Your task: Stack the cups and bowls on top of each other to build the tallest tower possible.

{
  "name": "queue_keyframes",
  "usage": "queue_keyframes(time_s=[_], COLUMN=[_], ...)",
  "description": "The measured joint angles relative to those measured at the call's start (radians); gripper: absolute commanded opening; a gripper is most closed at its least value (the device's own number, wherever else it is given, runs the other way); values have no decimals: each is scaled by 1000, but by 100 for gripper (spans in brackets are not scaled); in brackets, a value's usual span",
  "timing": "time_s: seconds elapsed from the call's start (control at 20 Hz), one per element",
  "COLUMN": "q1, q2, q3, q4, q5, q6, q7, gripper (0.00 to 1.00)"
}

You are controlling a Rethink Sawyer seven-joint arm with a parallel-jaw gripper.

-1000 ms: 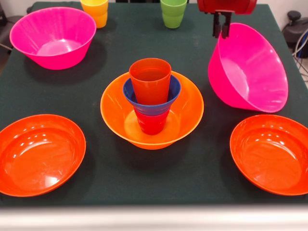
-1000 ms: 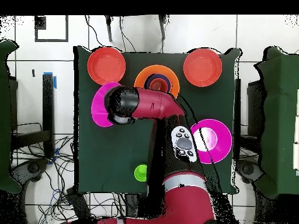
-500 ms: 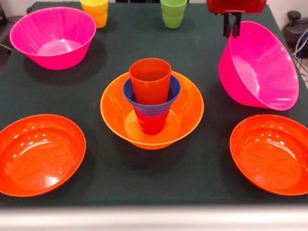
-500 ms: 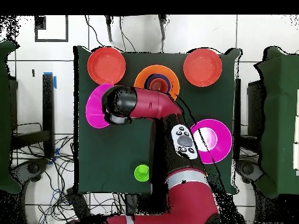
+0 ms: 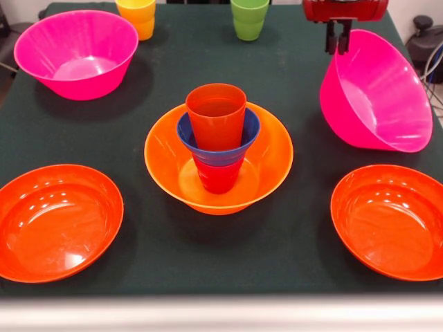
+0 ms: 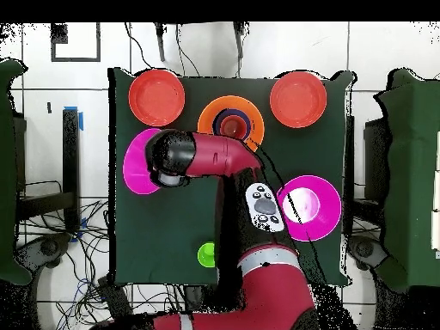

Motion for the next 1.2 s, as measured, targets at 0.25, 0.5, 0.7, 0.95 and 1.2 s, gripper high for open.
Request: queue_keyframes(time_s=[0.25,0.5,0.7,0.95,1.2], q1=[18,43,58,69,68], q2=[16,40,47,46,35], q3=[-2,-6,-11,-16,-17], q4=[0,0,0,1,15], q5=[-32,-62,-74,-84,-85], q6=[-3,-42,-80,-130,-168], q7=[0,0,0,0,0], gripper=[0,100,100,100,100])
